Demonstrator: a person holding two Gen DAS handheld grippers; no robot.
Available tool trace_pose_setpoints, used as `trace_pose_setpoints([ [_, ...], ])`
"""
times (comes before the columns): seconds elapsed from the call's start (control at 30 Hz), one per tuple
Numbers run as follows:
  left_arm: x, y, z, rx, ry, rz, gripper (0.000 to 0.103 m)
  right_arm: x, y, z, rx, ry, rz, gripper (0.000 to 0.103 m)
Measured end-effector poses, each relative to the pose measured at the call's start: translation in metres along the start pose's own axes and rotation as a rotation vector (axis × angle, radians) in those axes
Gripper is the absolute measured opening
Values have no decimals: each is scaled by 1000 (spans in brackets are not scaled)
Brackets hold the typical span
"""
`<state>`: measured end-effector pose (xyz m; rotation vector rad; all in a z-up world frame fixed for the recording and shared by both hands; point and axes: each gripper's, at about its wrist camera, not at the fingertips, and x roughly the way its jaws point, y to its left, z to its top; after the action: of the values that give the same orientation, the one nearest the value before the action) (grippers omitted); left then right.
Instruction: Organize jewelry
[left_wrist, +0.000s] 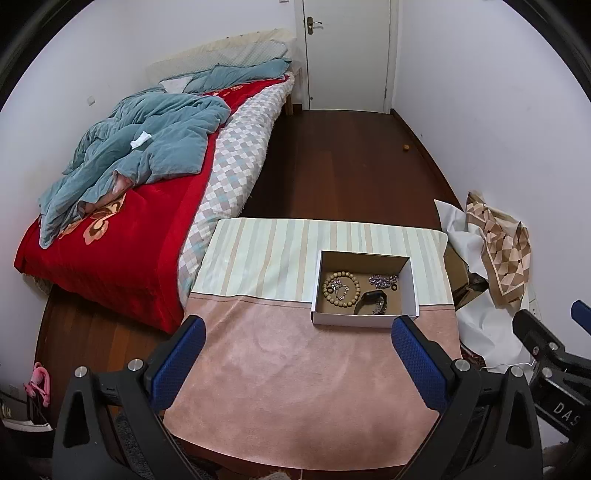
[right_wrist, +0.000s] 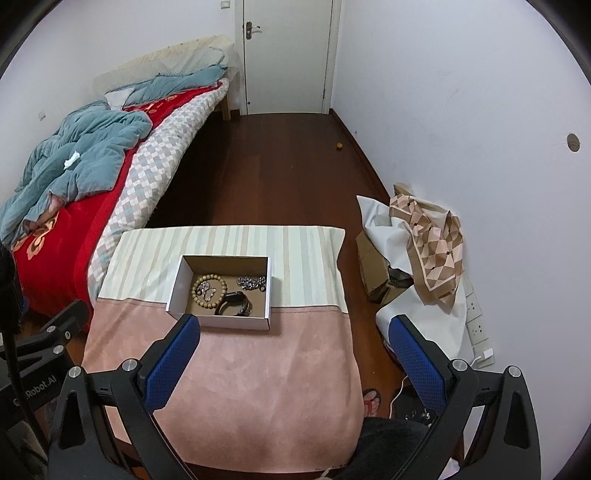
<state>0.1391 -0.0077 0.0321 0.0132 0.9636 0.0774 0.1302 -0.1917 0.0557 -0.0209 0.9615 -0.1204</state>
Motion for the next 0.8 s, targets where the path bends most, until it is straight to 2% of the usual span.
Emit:
trace_pose_setpoints([
  [0.8,0,4,-4,-4,8,-8,103,0,5,-4,-26,16,3,103],
])
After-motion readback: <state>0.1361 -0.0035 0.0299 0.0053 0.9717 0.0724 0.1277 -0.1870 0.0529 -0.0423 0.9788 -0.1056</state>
